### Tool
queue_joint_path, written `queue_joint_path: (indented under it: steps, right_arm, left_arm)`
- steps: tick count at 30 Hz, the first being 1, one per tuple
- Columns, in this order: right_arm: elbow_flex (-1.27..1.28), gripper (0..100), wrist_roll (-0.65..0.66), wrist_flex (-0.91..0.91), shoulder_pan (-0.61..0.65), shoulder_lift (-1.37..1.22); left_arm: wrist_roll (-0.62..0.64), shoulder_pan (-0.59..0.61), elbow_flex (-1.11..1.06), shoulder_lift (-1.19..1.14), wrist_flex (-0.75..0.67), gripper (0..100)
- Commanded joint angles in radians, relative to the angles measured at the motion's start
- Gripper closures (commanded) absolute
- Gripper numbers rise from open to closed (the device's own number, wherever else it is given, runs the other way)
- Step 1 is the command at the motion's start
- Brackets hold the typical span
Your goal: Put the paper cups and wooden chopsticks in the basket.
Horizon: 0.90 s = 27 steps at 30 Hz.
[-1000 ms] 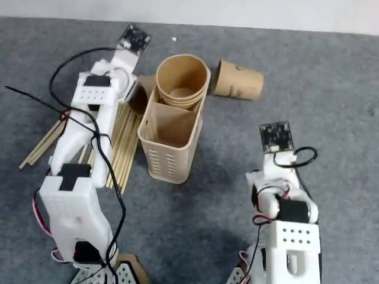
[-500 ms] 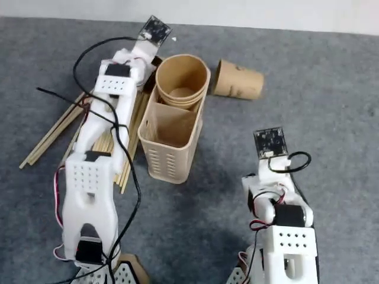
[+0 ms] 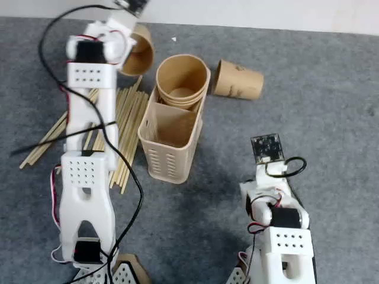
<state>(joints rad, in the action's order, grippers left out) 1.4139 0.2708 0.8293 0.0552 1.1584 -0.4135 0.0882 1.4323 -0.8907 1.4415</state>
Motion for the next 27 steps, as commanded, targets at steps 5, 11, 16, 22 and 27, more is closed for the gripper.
queue_joint_path:
  steps: [5, 11, 16, 22, 27]
  right_arm:
    - [0.068, 73.5, -0.009, -0.150, 0.007, 0.010]
    - [0.111, 73.5, -0.009, -0.216, 0.007, 0.010]
    - [0.136, 73.5, -0.009, -0.246, 0.007, 0.010]
    - [0.136, 73.5, -0.009, -0.246, 0.007, 0.010]
    - [0.136, 73.5, -0.009, -0.246, 0.007, 0.010]
  left_arm:
    - [0.034, -0.028, 0.157, 0.242, 0.342, 100]
    - [0.057, -0.110, -0.209, 0.618, 0.336, 100]
    - [0.120, -0.275, -0.392, 0.938, 0.336, 100]
    - [0.206, -0.437, -0.568, 1.127, 0.336, 100]
    - [0.242, -0.392, -0.674, 1.087, 0.333, 100]
